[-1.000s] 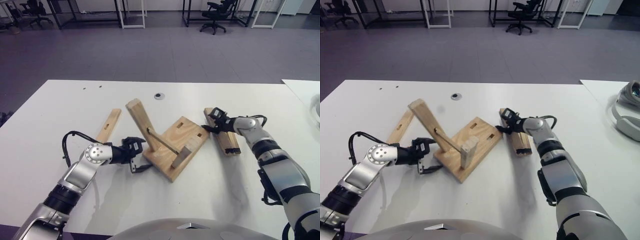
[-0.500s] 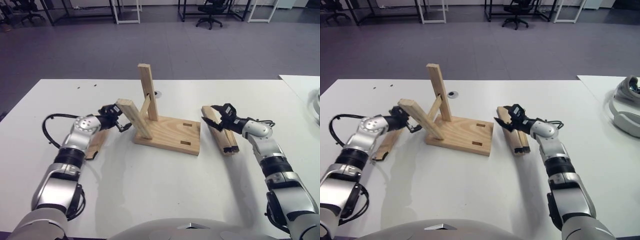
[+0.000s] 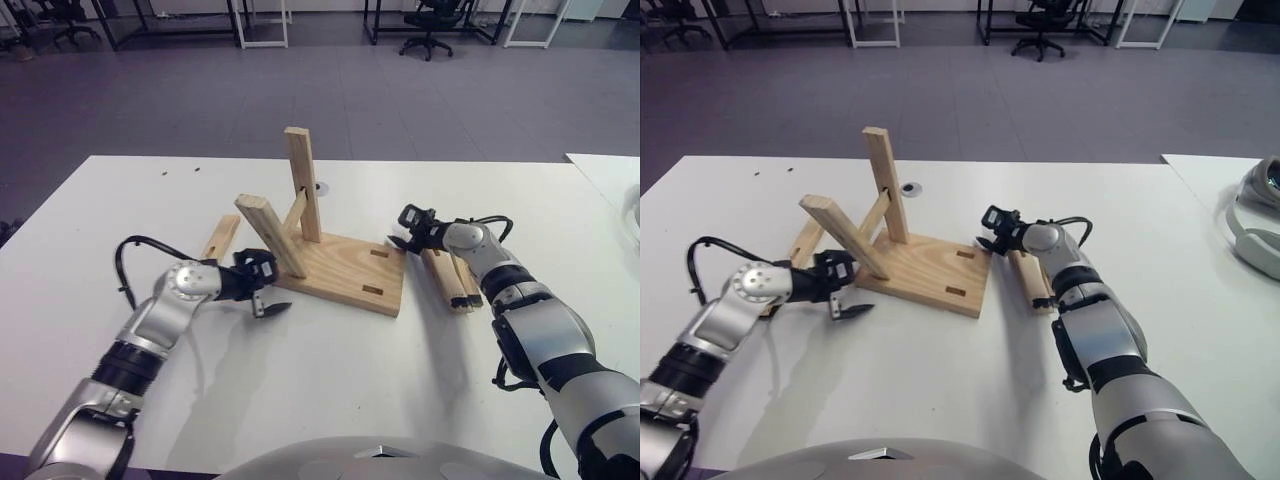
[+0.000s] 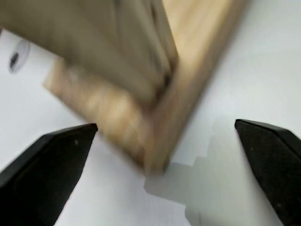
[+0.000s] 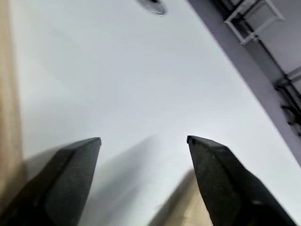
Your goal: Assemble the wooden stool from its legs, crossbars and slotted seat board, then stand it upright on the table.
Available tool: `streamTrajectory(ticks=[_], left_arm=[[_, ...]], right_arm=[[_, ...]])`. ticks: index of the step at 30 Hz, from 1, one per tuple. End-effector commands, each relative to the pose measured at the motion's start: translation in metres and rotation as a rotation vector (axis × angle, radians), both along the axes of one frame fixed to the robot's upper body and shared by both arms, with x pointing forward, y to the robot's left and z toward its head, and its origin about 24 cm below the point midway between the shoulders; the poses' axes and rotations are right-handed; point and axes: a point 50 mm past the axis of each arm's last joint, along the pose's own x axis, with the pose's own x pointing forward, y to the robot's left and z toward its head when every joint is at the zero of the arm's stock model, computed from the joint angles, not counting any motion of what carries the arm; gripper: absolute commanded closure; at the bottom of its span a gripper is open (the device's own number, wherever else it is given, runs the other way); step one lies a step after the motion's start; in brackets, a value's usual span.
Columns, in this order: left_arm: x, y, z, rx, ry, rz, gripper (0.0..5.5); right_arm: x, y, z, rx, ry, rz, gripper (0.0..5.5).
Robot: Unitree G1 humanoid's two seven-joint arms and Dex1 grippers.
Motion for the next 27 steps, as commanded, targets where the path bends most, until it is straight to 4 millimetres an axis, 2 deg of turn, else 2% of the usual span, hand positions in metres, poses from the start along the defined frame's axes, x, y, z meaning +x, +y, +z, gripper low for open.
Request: streamTrajectory(ticks=[1,4,6,9,13,14,17,19,21,23,26,27], left_arm=[[0.024,-0.006,-0.024,0.024,-0.043,0.170,0.10],[0.038,-0.026,-0.022,-0.124,-0.100,0.264,0.10],[0.037,-0.036,-0.024,-0.223,-0.091,0.297,0.10],[0.034,-0.041,-0.027,-0.276,-0.076,0.313,0.10],[0.031,-0.026,-0.025,-0.277,-0.084,0.347,0.10],[0.031,-0.023,-0.022,-0.286,-0.094,0.357,0.10],[0.032,-0.014,-0.012,-0.328,-0.126,0.401,0.10],[0.031,-0.011,-0.010,-0.355,-0.131,0.436,0.10],[0.029,-0.011,-0.013,-0.368,-0.124,0.455,0.10],[0.028,-0.010,-0.015,-0.374,-0.121,0.470,0.10],[0.027,-0.006,-0.014,-0.376,-0.131,0.494,0.10],[0.027,-0.003,-0.012,-0.379,-0.135,0.501,0.10]], right_arm=[[-0.018,0.002,-0.017,0.108,0.157,0.094,2.06],[-0.023,0.007,-0.019,0.260,0.122,0.071,2.06],[-0.034,0.014,-0.023,0.393,0.117,0.065,2.06],[-0.048,0.015,-0.025,0.450,0.073,0.015,2.06],[-0.060,0.001,-0.008,0.504,-0.062,-0.144,2.06],[-0.060,-0.006,0.003,0.547,-0.122,-0.205,2.06],[-0.064,-0.036,0.036,0.665,-0.258,-0.375,2.06],[-0.071,-0.059,0.044,0.696,-0.270,-0.494,2.06],[-0.081,-0.091,0.025,0.635,-0.182,-0.688,2.06],[-0.090,-0.108,0.006,0.598,-0.086,-0.810,2.06],[-0.100,-0.108,-0.015,0.600,0.034,-0.875,2.06],[-0.102,-0.106,-0.021,0.610,0.066,-0.883,2.27]])
